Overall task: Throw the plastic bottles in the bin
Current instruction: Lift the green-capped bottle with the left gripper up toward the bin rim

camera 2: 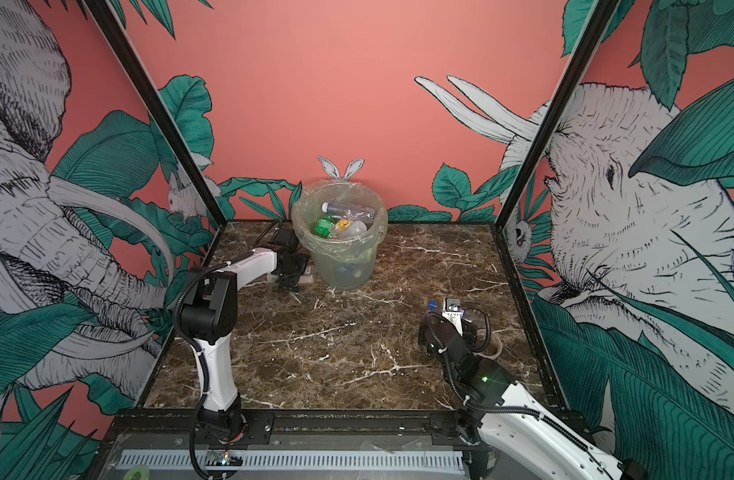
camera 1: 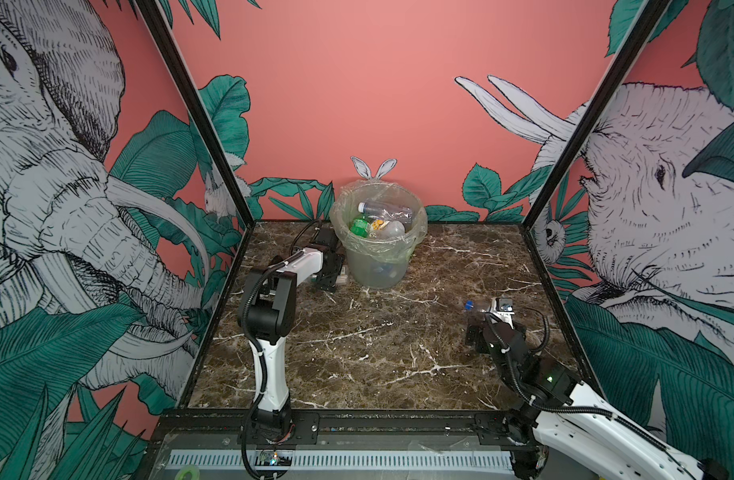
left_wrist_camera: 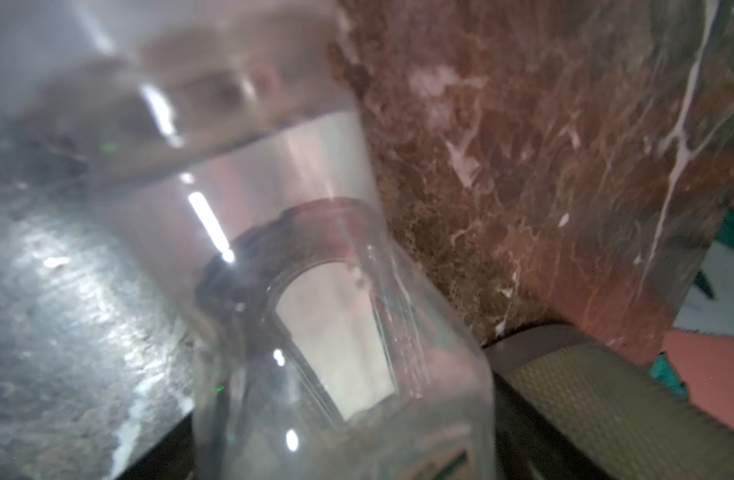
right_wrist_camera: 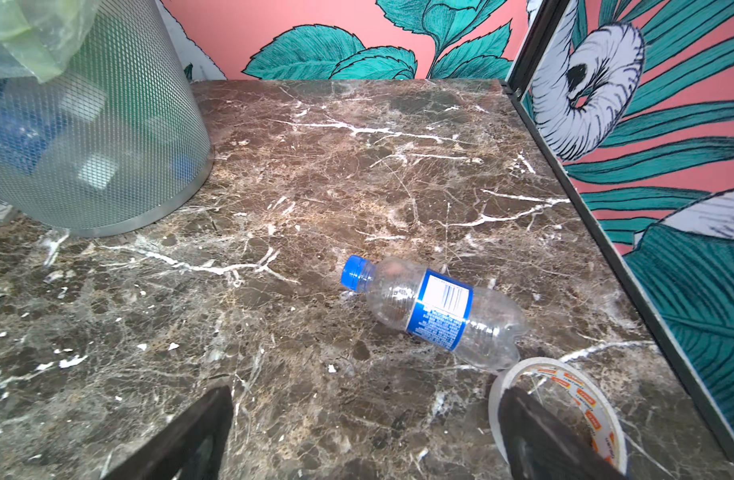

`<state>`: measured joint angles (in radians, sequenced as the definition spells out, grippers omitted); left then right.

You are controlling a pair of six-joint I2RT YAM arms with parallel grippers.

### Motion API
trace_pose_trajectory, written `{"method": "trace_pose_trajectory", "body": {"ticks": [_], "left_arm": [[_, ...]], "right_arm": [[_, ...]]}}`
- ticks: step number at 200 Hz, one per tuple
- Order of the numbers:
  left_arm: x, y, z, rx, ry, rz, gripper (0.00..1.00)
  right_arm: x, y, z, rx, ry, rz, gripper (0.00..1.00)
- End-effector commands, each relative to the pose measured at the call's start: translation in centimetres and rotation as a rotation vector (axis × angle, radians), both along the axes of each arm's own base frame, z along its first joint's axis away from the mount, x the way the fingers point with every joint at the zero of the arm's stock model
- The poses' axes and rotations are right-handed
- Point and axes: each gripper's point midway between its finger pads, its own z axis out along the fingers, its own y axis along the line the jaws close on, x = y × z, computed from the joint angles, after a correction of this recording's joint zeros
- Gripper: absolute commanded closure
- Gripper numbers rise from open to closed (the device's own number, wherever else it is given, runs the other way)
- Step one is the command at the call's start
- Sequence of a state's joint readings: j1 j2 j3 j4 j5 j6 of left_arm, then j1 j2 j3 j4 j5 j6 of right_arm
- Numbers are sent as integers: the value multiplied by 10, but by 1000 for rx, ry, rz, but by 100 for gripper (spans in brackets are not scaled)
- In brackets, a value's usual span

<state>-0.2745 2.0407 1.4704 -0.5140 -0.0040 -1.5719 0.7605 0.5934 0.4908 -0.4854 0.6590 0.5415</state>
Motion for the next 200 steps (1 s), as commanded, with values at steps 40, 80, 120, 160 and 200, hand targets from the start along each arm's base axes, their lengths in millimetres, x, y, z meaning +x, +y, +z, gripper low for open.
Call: {"method": "trace_pose_trajectory", "body": {"ticks": [40,80,120,160,200], "left_arm": [[-42,17,-7,98,53,-93,34],[-56,16,13,164,-18,-304,34],[-70,15,35,207,-124,-474,36],[-79,4,52,181,-245,-593,37],[-86,-2,75,191,-317,-704,42]], "right_arm": [[0,-3,11,40,-24,-25,1],[0,3,9,68,15,-20,1],[4,18,20,115,43,10,1],[11,27,51,172,3,21,1],[15,32,52,184,28,6,1]]}}
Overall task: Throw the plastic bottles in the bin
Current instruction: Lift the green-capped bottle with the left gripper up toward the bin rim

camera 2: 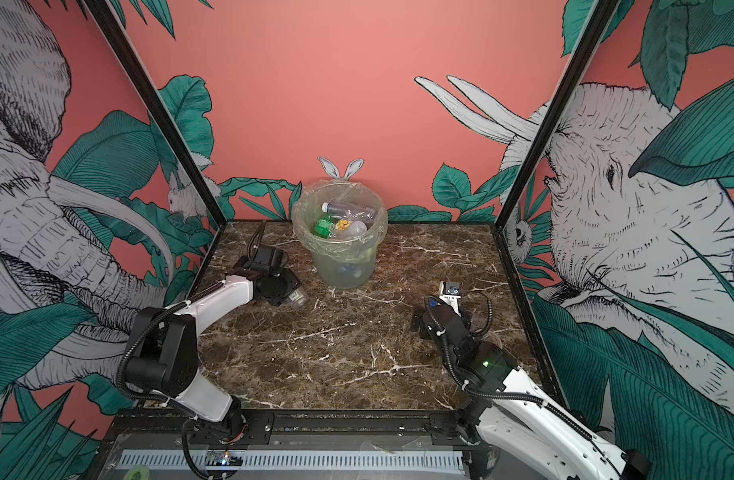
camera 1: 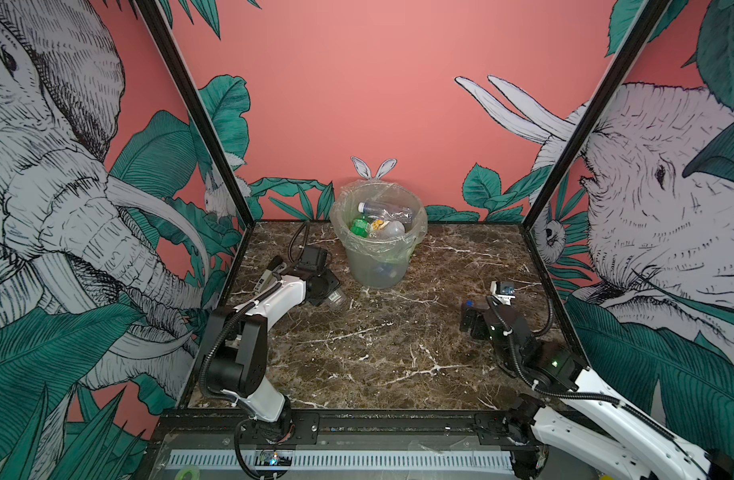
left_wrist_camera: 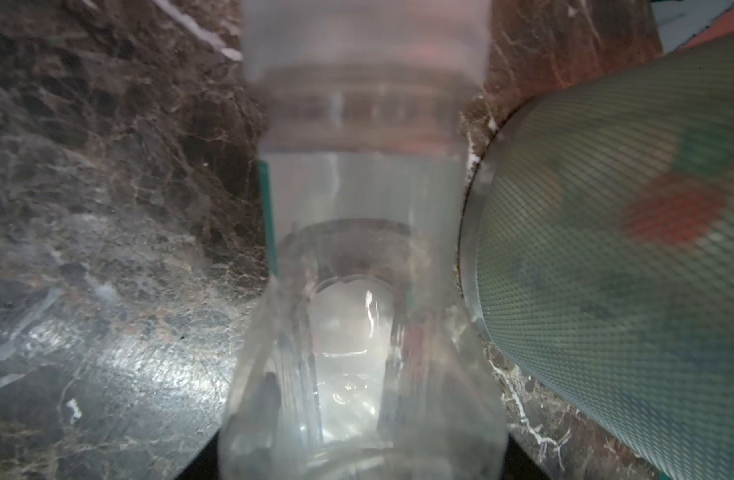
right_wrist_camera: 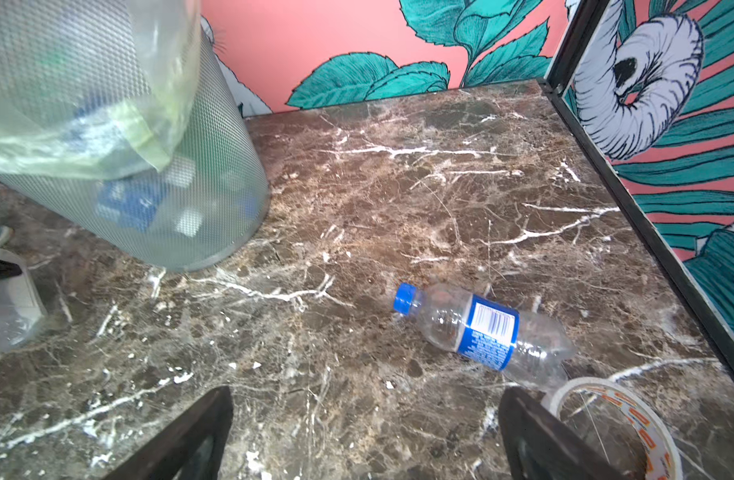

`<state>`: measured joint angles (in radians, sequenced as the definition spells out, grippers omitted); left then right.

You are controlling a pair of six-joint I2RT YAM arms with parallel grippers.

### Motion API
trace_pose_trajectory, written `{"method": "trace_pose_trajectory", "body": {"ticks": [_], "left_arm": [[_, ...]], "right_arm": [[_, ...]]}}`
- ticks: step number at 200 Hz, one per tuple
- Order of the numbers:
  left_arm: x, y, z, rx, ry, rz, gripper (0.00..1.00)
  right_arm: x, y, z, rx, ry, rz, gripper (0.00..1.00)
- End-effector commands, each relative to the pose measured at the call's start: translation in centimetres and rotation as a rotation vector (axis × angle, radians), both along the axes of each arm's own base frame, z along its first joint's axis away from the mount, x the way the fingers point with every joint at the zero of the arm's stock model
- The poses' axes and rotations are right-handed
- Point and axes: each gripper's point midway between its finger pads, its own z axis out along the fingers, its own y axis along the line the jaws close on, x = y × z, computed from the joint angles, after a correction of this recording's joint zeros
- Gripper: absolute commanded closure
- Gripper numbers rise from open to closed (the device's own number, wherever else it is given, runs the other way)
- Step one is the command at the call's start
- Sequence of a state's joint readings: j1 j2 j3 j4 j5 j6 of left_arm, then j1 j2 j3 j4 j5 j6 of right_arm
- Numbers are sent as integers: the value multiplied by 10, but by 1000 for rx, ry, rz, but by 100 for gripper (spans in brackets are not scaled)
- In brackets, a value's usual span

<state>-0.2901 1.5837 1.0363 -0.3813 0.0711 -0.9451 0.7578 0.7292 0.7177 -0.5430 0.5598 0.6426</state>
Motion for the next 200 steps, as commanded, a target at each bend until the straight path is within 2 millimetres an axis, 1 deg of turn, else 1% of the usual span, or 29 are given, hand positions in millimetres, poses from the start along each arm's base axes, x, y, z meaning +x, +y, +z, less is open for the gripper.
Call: {"method": "trace_pose_trajectory", "body": {"ticks": [1,23,33,40,71,103,109,124,151,171,200], "left_arm": [[-4,-6,23,8,-84,-108,42],[-9,-6,34,13,-134,-145,45],[-12,-5,39,12,-155,-152,48],[-14,-4,41,12,-164,-155,51],[-20,-3,49,21,-204,-184,54],[-22,-9,62,26,-263,-257,61],[-23,-7,65,42,-270,-268,61],[-29,4,65,113,-248,-268,61],[-39,9,71,161,-220,-322,61],[-43,0,78,104,-247,-341,62],[-50,-30,91,-61,-367,-444,62]], "right_arm": [[2,2,1,29,13,-18,1],[4,6,-2,32,29,-16,0],[6,8,-3,28,38,-12,0],[7,10,-4,21,45,-7,1],[12,18,-11,-17,87,7,0],[15,21,-19,-18,100,3,1],[15,21,-19,-13,96,4,1],[16,22,-21,-5,89,1,1],[17,18,-25,-14,83,-20,1],[19,21,-26,-7,81,-17,1],[22,26,-27,3,87,-7,1]]}}
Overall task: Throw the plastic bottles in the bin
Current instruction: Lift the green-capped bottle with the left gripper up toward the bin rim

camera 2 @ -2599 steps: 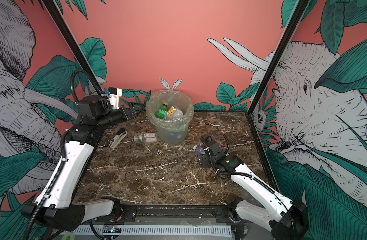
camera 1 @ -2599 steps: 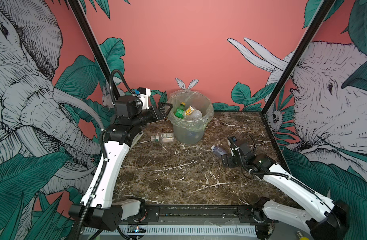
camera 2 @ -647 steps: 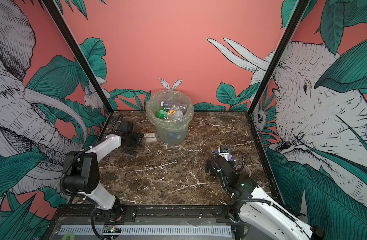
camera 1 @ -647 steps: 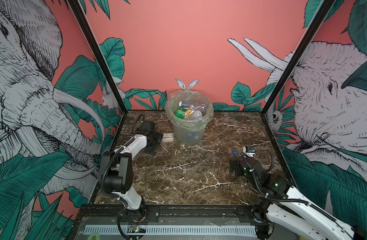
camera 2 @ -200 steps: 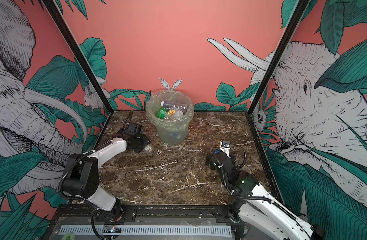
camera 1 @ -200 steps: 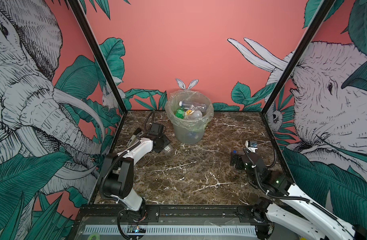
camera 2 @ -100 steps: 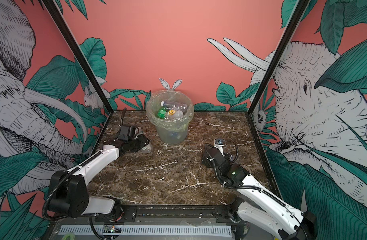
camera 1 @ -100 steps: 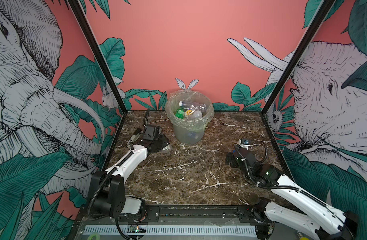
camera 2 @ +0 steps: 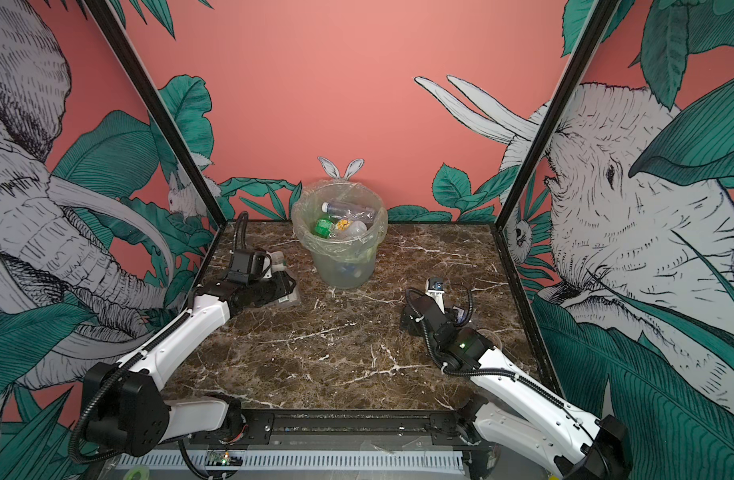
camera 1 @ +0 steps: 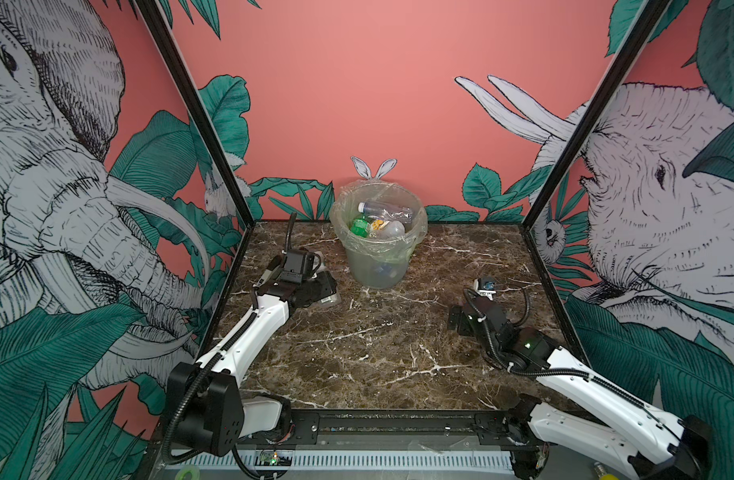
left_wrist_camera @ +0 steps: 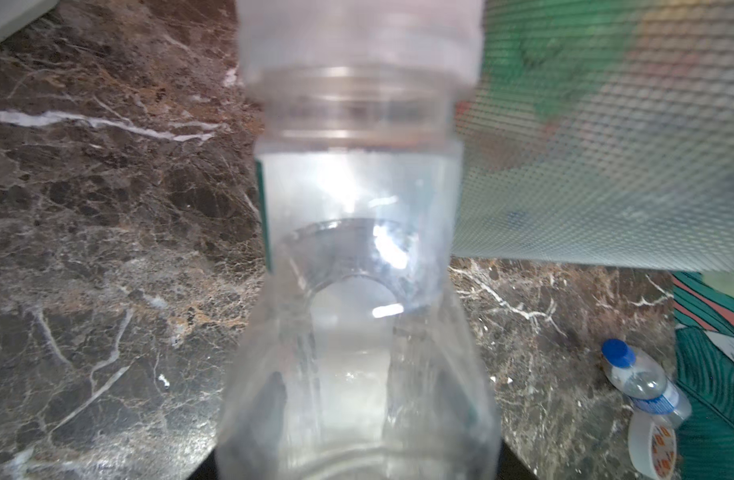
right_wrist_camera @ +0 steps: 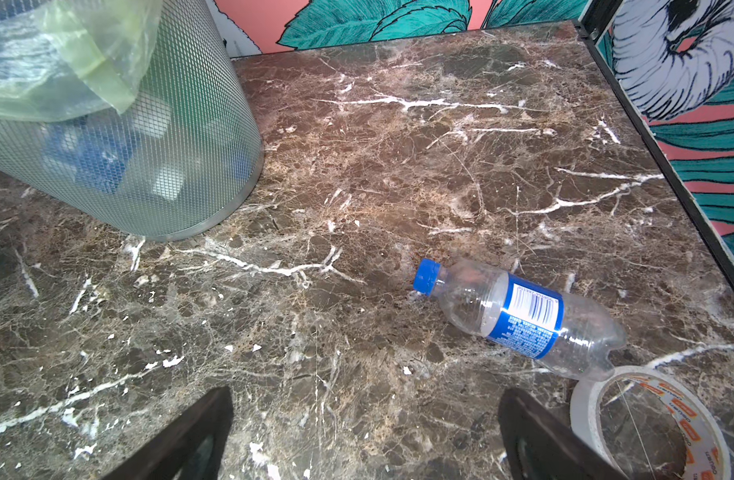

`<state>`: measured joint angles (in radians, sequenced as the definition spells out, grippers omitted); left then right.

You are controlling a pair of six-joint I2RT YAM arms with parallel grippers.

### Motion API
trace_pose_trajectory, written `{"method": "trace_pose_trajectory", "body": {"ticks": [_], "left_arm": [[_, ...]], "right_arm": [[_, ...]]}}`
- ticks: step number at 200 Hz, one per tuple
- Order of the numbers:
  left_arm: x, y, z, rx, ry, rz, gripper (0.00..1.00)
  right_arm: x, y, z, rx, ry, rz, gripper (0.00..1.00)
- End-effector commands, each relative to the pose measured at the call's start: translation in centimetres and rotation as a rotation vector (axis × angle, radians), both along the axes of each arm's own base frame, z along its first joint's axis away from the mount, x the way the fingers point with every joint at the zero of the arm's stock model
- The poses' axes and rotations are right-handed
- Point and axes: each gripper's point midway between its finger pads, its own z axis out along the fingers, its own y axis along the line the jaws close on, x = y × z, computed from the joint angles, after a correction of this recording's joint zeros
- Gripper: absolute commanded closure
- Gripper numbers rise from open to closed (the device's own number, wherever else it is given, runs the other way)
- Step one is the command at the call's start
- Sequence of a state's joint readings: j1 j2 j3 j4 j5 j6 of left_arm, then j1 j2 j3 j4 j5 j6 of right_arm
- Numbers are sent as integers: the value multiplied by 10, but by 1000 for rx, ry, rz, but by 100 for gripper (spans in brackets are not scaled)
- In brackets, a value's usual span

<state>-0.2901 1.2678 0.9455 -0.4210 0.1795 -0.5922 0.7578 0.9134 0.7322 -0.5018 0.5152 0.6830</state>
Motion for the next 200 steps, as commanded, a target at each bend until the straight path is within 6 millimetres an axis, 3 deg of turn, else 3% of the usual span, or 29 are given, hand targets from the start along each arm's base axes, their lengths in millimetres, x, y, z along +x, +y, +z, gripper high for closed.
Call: {"method": "trace_pose_trajectory", "body": {"ticks": [1,33,99,162,200], "left_arm": [[-9,-24,18,-124,-92,-120,62],[-15,-32,28,-191,-153,-167,62],[-31,-42,30,-285,-188,-232,62],[-43,-28,3,-353,-219,-150,62],[-49,-22,2,-396,-253,-133,62]], "right_arm": [[7,4,7,36,-28,-19,0],[10,10,7,40,-22,-3,1],[20,26,13,19,-2,44,1],[22,34,6,49,11,57,0],[20,32,3,42,19,58,0]]}}
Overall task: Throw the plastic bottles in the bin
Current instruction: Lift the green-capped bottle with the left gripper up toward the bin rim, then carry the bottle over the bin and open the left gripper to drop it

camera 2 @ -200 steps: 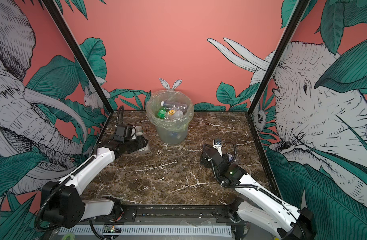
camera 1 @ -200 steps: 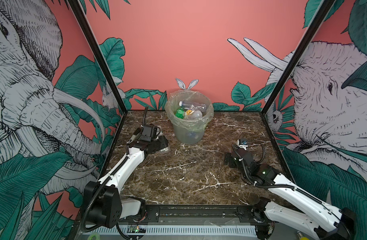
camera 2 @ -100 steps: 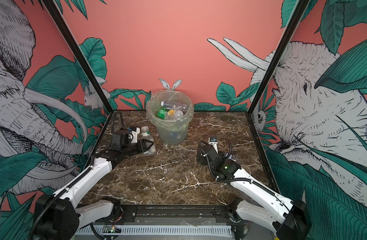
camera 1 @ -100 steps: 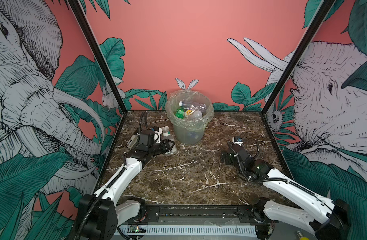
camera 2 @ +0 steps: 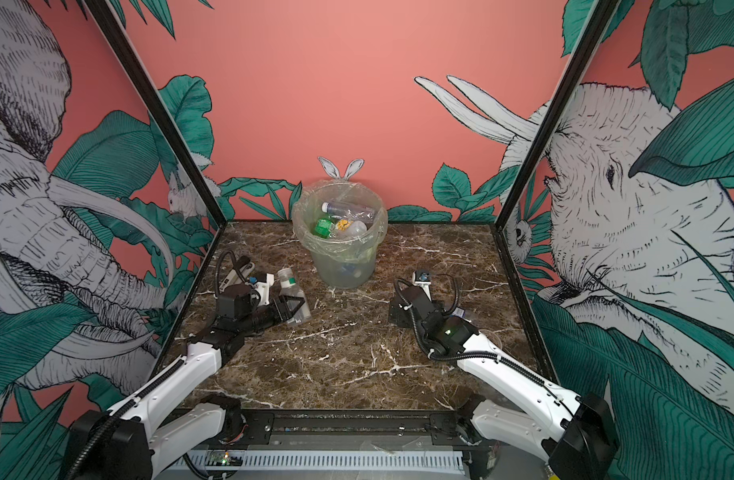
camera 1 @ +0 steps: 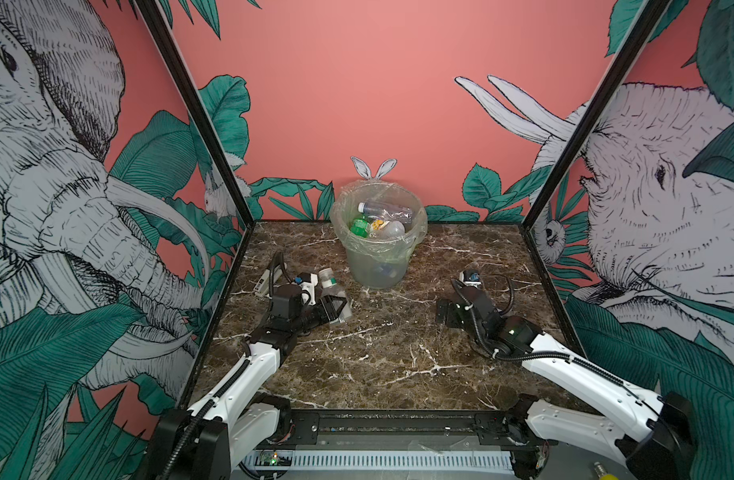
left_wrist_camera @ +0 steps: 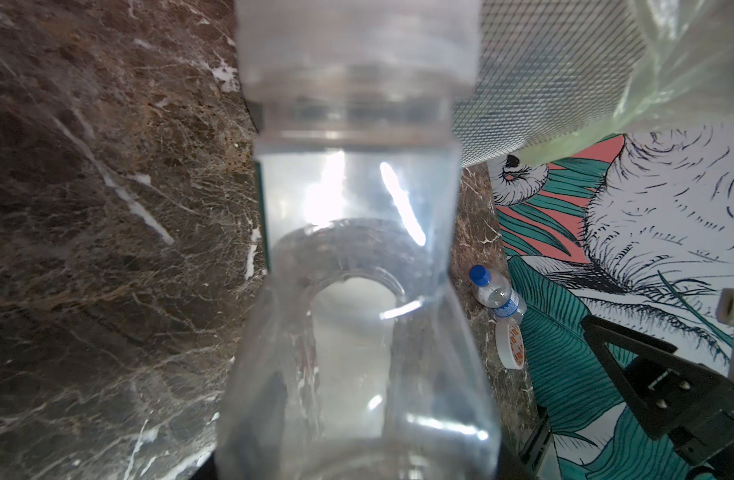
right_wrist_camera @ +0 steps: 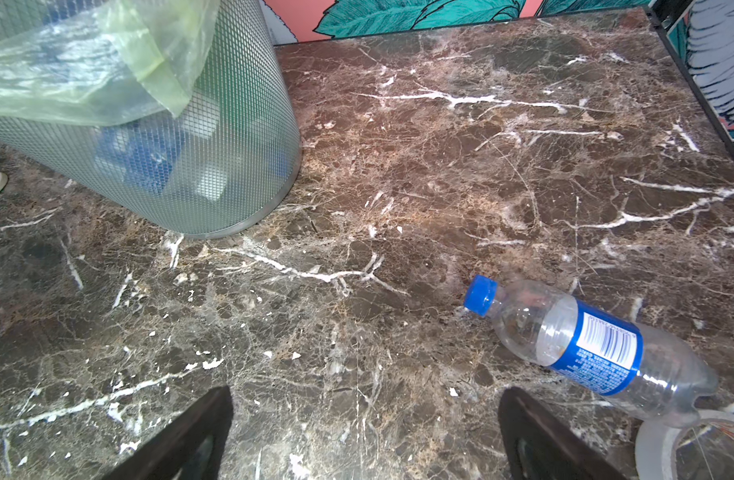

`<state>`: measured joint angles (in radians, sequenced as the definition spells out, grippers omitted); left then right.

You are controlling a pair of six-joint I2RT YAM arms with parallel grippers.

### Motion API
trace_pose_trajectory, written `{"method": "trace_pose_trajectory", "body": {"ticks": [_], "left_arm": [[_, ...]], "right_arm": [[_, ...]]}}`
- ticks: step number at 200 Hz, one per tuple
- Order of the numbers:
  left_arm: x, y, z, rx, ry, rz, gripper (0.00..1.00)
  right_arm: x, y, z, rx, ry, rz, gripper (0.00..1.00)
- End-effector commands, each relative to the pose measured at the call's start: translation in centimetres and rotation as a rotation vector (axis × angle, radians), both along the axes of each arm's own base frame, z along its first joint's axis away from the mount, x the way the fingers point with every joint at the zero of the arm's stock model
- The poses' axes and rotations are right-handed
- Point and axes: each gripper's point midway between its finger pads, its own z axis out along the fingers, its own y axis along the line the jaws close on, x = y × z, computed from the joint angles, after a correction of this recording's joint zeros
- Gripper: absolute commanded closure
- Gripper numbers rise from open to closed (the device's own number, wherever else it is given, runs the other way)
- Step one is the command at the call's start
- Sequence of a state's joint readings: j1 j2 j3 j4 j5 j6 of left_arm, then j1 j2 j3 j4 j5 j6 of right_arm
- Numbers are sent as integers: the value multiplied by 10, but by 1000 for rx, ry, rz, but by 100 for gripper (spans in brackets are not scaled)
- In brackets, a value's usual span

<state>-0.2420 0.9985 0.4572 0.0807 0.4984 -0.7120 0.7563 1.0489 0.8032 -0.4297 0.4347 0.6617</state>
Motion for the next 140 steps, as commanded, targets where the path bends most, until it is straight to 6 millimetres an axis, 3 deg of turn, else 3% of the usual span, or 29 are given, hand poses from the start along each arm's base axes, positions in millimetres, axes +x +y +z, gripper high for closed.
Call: {"method": "trace_pose_trajectory", "body": {"ticks": [1,26,72,111,140], "left_arm": [[3,0,24,-60,-94,8,62],[3,1,46,-71,-142,12,61],[20,4,124,-50,-249,41,56],[62,-12,190,-69,-215,14,53],[107,-42,217,-102,-155,15,53]], "right_arm": [[2,-1,3,14,-12,-11,0],[0,-4,2,16,-16,-17,1],[-4,-10,4,26,-22,-28,1],[-7,-13,8,39,-34,-38,1],[-9,-16,11,44,-41,-44,1]]}}
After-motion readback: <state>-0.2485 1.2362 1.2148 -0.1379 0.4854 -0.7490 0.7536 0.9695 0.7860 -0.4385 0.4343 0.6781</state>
